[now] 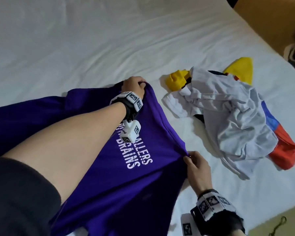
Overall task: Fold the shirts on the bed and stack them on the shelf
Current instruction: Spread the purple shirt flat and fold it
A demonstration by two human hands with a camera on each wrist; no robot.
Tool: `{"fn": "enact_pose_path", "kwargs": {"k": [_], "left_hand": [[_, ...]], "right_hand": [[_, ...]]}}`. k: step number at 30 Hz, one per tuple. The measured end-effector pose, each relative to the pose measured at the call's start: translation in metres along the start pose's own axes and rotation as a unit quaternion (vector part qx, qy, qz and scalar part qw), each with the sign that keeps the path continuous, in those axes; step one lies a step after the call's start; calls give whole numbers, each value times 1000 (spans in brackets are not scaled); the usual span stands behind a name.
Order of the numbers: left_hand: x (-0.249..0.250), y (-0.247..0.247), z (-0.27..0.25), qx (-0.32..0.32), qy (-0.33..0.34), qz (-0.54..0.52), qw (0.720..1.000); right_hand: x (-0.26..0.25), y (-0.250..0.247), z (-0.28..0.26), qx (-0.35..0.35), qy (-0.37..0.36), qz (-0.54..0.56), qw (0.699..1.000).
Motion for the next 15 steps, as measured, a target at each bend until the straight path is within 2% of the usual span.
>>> {"fn": "enact_pose_path", "kwargs": {"k": [2, 4, 7, 9, 10, 12, 15], "left_hand": [[8, 6, 6, -23, 1, -25, 999], [7, 2, 11, -36, 4, -37, 999], [-12, -27, 23, 0, 27, -17, 999], [-33, -55, 31, -16, 26, 66, 997], [-45, -70, 33, -48, 13, 126, 991], [-68, -96, 36, -123, -16, 252, 960], [-95, -120, 41, -203, -3, 359, 911]], "right_hand": [[-4, -8, 6, 12, 12, -21, 1000], [-14, -9, 9, 30, -21, -59, 998], [-48, 9, 18, 60, -158, -58, 984], [-81, 36, 28, 31, -246, -37, 968], [-97, 55, 34, 8, -272, -31, 962], [-129, 95, 48, -19, -313, -50, 948], [-171, 152, 70, -54, -357, -151, 920]]}}
Point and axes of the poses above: each hand's wrist, its own z-axis towards the middle knuckle, its own y-axis out of the palm, x = y × z, the point moved 1 cm from there along z, towards the middle knuckle, and after that the axes turned 8 degrees about x, right-handed, at the moved point
